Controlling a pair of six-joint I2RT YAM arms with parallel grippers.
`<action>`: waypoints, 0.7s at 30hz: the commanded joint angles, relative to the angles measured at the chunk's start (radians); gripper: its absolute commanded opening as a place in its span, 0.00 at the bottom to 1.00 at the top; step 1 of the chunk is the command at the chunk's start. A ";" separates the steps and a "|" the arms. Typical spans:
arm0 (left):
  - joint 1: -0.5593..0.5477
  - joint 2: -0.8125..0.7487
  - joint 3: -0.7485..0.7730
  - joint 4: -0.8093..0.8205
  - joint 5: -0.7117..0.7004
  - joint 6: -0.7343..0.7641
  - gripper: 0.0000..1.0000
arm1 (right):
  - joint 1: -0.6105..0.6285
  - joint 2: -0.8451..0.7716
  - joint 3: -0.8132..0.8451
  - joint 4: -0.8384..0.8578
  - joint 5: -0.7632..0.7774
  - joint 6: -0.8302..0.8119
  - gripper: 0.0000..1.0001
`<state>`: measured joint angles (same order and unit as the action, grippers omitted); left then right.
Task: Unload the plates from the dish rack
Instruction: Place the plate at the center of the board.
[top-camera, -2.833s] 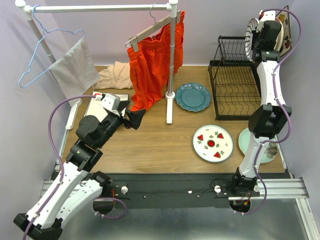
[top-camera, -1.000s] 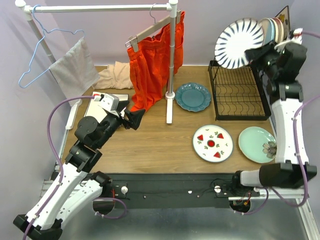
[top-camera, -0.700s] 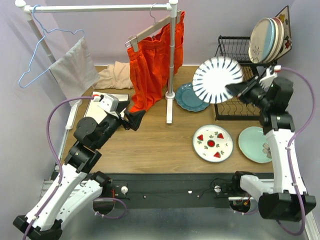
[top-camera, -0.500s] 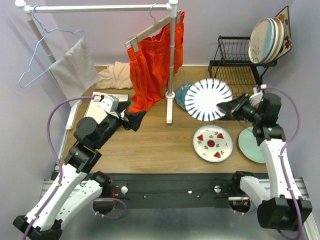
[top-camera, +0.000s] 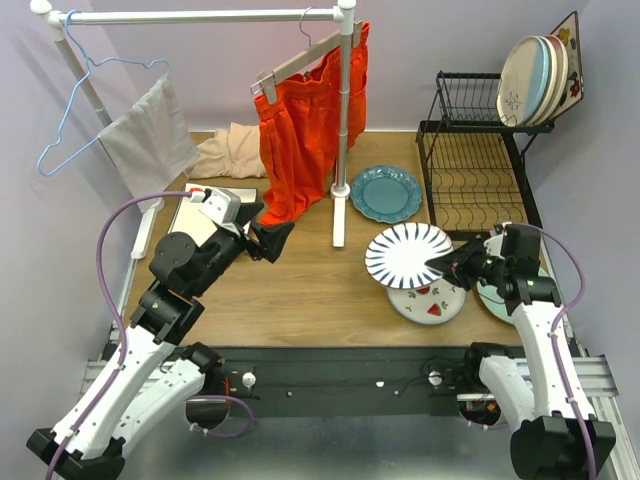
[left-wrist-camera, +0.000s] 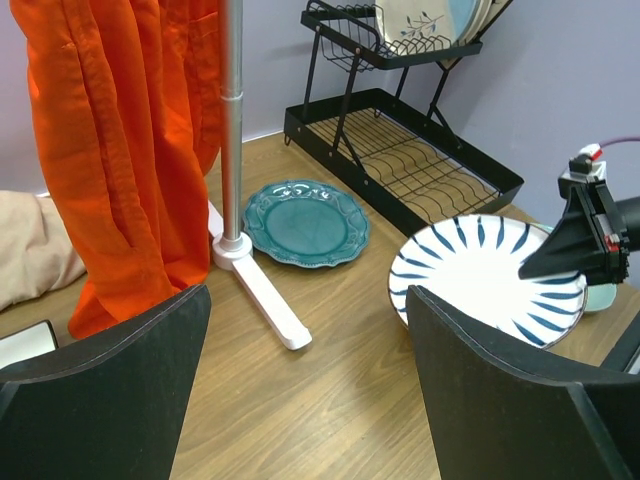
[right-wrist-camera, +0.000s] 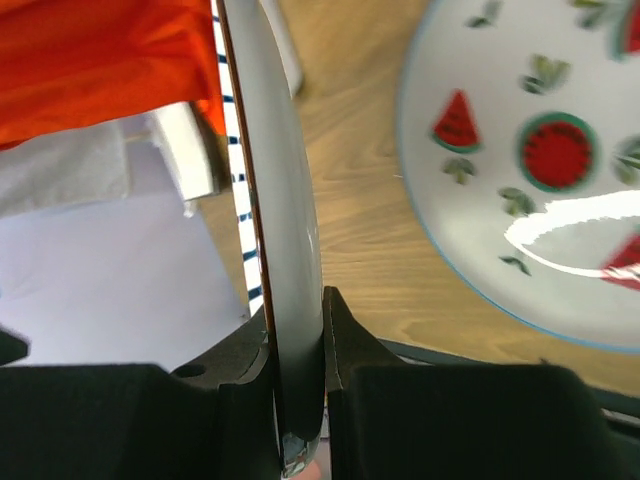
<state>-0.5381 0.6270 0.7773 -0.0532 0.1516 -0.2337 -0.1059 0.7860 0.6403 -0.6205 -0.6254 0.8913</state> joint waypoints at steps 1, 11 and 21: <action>0.001 0.000 -0.006 0.013 0.020 -0.006 0.88 | 0.000 -0.054 0.044 -0.140 0.148 -0.006 0.01; 0.001 -0.004 -0.006 0.012 0.009 -0.004 0.88 | 0.000 -0.100 0.019 -0.216 0.276 -0.009 0.01; 0.001 -0.003 -0.006 0.012 0.009 -0.006 0.88 | -0.002 -0.105 -0.024 -0.199 0.319 -0.020 0.01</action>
<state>-0.5381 0.6304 0.7773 -0.0532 0.1513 -0.2337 -0.1059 0.6968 0.6361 -0.8722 -0.2977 0.8631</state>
